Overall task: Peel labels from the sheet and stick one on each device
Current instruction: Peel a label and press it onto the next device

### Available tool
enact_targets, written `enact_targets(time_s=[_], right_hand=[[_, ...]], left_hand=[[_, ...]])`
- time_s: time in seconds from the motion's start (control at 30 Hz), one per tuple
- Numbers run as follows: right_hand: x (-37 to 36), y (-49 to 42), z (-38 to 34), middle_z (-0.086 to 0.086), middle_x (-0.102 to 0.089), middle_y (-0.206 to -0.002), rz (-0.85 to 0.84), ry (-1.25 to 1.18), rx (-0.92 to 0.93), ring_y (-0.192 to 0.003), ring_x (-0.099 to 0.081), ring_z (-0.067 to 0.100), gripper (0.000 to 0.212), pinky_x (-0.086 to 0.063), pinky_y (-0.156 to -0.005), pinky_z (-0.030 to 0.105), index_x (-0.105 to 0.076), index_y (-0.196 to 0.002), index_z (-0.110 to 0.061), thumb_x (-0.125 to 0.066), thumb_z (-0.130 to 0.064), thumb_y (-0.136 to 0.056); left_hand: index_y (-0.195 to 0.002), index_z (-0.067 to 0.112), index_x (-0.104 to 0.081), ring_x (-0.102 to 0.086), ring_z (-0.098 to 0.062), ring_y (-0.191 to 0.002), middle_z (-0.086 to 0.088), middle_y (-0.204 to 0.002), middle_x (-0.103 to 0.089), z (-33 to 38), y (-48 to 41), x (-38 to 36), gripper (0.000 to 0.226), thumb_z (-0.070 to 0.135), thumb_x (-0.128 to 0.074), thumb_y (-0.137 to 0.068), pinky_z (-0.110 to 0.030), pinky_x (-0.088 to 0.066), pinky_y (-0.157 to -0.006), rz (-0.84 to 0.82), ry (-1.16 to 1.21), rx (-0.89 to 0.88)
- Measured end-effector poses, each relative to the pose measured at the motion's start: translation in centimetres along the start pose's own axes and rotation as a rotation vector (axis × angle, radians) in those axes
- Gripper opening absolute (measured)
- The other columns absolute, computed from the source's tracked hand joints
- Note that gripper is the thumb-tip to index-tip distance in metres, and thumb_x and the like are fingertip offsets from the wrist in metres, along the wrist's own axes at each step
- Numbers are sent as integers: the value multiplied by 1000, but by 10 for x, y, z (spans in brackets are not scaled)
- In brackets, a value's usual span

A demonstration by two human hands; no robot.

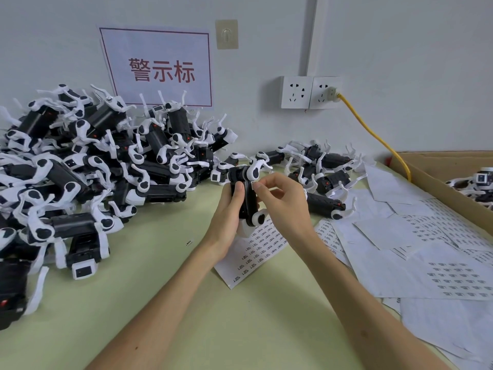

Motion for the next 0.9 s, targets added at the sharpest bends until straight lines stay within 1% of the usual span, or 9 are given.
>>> enact_targets(time_s=[0.1, 0.2, 0.43, 0.5, 0.57, 0.63, 0.7, 0.8, 0.9], right_hand=[[-1, 0, 0, -3, -73, -81, 2, 4, -20, -76, -72, 19, 15, -54, -65, 29, -69, -82, -16, -70, -23, -95], [0, 1, 0, -2, -73, -80, 10, 3, -23, -76, -72, 20, 15, -56, -68, 36, -68, -82, -15, -70, -23, -95], [-1, 1, 0, -2, -72, -79, 20, 16, -27, -77, -72, 21, 15, -57, -69, 40, -68, -81, -15, -70, -23, -95], [-1, 0, 1, -1, -73, -79, 17, 16, -35, -76, -72, 21, 16, -58, -69, 39, -67, -81, -14, -71, -22, -95], [0, 0, 1, 1, -73, -78, 12, 7, -52, -76, -73, 20, 18, -57, -66, 34, -66, -79, -12, -72, -21, -94], [2, -1, 1, 6, -73, -75, -2, -41, -86, -71, -72, 19, 22, -54, -60, 26, -65, -75, -11, -74, -20, -93], [4, -1, 0, 10, -71, -69, -12, -114, -143, -62, -68, 14, 29, -50, -55, 19, -62, -69, -11, -78, -22, -90], [6, -2, 0, 5, -64, -60, -56, -227, -226, -59, -61, 13, 36, -52, -61, 19, -56, -64, -13, -81, -25, -87], [3, -2, -1, -1, -59, -64, -119, -302, -261, -61, -56, 11, 28, -50, -65, 19, -59, -70, -15, -73, -22, -94]], left_hand=[[-121, 30, -58, -66, 1, -110, 7, -118, -72, -1, 0, 0, 35, 53, -36, -106, -22, -47, -91, 4, -7, 4], [-120, 29, -57, -65, 3, -106, 5, -119, -71, -1, 0, 0, 36, 54, -36, -106, -20, -46, -88, 5, -17, 5], [-122, 26, -56, -64, 7, -105, 12, -113, -69, 0, 0, -1, 35, 50, -35, -108, -18, -45, -88, 10, -22, -3], [-121, 27, -56, -64, 8, -104, 18, -107, -70, 0, 0, 0, 34, 50, -35, -108, -15, -45, -85, 16, -32, -7], [-119, 29, -57, -65, 4, -107, 18, -107, -72, -1, 0, 0, 33, 52, -36, -107, -18, -47, -88, 13, -38, 1], [-120, 29, -59, -66, -9, -115, 5, -117, -73, -2, 0, 0, 36, 54, -38, -105, -28, -50, -98, -1, -5, 9], [-125, 22, -60, -68, -21, -116, -9, -122, -72, -1, 1, -1, 49, 59, -40, -100, -35, -53, -100, -12, 52, 13], [-129, 7, -62, -72, -21, -106, -18, -115, -73, 0, 0, 0, 68, 62, -38, -97, -27, -56, -87, -40, 94, 21], [-124, 11, -68, -73, -14, -103, -6, -109, -77, -2, -2, 1, 66, 63, -39, -96, -20, -56, -79, -88, 161, 64]])
Point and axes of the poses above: each hand's wrist, its own y-axis away from the middle knuckle, its own x-axis out of the back of the hand, z = x × y, the point moved 1 cm from there along -y, towards the middle knuckle
